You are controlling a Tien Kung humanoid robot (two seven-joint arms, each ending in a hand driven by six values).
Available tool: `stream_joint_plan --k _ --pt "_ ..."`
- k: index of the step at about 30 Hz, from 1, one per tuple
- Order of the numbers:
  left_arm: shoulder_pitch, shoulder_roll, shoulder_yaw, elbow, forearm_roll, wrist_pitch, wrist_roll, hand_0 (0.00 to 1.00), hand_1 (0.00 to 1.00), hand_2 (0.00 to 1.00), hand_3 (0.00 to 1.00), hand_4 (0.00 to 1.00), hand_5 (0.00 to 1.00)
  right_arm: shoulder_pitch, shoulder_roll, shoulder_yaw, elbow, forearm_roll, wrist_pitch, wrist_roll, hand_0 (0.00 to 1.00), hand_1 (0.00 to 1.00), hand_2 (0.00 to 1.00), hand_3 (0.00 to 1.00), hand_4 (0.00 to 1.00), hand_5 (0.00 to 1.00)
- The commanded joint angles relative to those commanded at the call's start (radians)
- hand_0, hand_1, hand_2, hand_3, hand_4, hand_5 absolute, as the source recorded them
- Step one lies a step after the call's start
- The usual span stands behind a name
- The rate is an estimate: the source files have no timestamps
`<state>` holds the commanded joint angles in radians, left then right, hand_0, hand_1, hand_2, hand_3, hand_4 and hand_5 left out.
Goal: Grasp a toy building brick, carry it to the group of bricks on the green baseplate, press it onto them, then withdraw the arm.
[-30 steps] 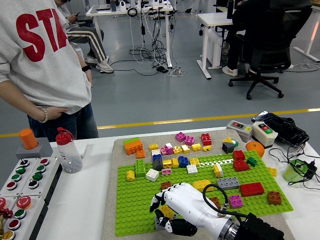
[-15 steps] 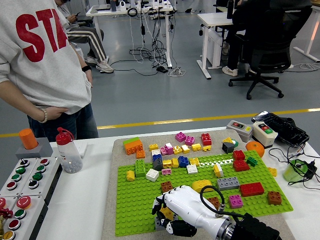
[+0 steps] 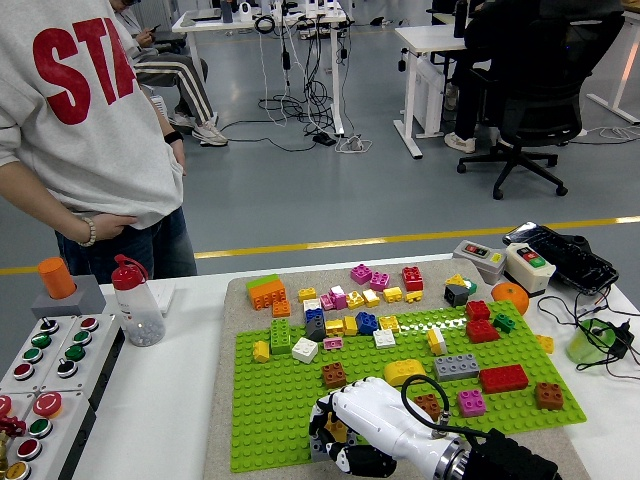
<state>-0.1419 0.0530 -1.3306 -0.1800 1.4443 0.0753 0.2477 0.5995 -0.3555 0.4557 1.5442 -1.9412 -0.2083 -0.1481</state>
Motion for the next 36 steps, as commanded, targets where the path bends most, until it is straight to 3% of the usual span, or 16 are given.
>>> stream_joint_plan --k 36 --pt "0.002 -0.002 -0.003 0.000 0.010 0.001 0.002 0.659 0.687 0.675 0.578 0.294 0.998 -0.006 0.006 -0.016 -0.017 0.007 0.014 -0.014 0.489 0.556 0.565 0.546 0.356 0.215"
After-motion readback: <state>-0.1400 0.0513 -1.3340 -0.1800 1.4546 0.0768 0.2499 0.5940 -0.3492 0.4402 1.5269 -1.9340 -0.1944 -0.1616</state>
